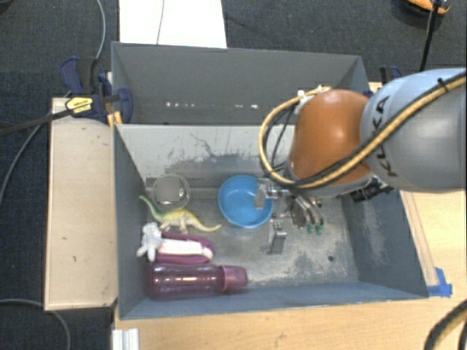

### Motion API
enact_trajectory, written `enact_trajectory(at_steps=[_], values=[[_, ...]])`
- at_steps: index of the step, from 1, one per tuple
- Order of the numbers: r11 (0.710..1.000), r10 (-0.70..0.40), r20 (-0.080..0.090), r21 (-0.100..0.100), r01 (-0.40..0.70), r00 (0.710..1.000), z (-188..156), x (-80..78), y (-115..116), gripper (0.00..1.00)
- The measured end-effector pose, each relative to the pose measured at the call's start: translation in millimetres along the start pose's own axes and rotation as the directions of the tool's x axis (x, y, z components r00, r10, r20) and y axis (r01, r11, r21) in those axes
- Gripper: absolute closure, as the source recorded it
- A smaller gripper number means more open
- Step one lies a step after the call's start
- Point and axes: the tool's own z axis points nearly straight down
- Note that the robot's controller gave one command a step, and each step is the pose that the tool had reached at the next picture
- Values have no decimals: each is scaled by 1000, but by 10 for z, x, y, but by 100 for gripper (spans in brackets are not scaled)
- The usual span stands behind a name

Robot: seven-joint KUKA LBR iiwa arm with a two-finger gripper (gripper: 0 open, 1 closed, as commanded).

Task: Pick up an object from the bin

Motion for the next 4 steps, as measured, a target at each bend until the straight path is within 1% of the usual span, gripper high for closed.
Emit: enact_trajectory(at_steps=[1, 2, 3, 4], values=[[1000, 2, 8, 0, -2, 1000, -43, -19, -3, 0], [978, 207, 12, -3, -207, 978, 372, -185, 332, 0], [971, 240, 3, -1, -240, 971, 486, -426, 675, 0], [966, 258, 12, -4, -258, 966, 424, -366, 500, 0]])
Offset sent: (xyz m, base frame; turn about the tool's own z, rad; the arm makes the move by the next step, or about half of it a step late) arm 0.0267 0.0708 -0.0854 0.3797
